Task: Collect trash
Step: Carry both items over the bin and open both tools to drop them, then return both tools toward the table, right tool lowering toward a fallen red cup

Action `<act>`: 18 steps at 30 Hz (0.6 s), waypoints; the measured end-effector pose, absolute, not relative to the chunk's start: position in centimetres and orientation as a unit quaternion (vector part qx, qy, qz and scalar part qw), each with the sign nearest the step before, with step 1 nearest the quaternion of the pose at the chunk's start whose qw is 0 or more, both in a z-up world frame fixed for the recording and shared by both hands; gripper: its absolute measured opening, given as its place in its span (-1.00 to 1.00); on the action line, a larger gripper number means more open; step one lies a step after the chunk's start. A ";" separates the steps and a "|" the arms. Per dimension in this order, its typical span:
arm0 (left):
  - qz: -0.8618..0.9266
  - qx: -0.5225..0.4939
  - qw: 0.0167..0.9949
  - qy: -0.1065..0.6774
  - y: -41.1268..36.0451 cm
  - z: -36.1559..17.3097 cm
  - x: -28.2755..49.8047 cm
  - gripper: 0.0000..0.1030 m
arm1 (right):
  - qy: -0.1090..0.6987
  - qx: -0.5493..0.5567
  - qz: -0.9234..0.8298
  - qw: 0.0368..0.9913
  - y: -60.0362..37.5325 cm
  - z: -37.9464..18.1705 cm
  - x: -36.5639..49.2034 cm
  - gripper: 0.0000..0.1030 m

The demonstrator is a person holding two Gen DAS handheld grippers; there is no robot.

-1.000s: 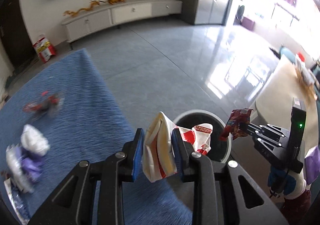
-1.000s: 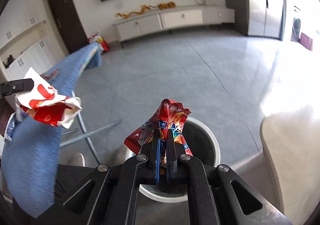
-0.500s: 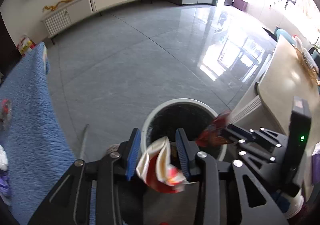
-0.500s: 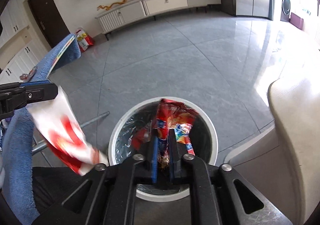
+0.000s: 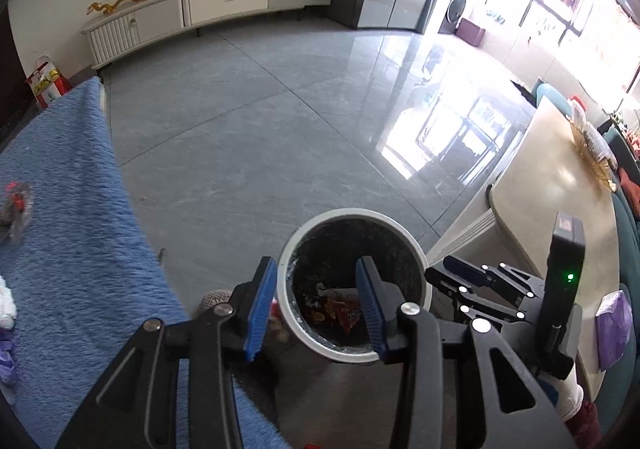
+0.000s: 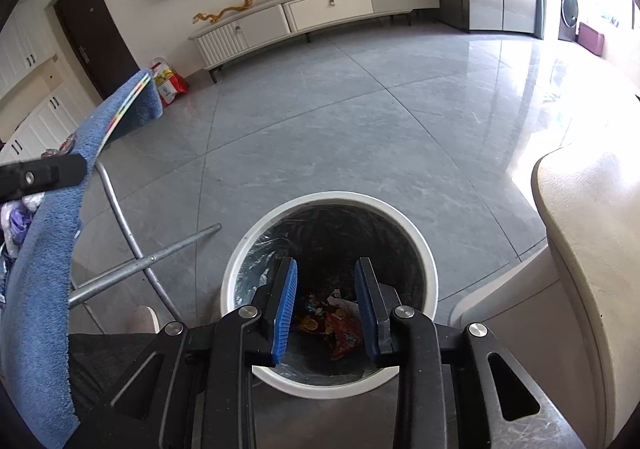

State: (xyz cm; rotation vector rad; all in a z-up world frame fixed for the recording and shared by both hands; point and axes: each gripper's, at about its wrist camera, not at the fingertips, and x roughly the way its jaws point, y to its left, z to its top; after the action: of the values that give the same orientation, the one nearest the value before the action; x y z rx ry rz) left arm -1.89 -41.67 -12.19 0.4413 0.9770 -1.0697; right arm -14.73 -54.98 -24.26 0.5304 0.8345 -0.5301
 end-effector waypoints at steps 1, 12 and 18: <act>-0.483 0.197 0.731 0.441 -41.0 -11.8 -1.6 -0.23 | 0.395 0.252 -0.249 0.847 -54.8 -24.2 -14.7 -0.42; -0.468 0.152 0.748 0.444 -35.9 -9.4 0.5 -0.23 | 0.403 0.249 -0.227 0.851 -53.0 -24.0 -13.7 -0.42; -0.459 0.140 0.759 0.440 -33.9 -8.4 1.0 -0.23 | 0.402 0.246 -0.223 0.853 -52.1 -23.4 -13.6 -0.42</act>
State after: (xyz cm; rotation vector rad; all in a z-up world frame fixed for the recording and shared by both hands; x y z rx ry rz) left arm 1.03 -33.93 -8.35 0.3040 0.9591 -1.0007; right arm -13.61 -52.10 -23.42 0.5166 0.8452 -0.4699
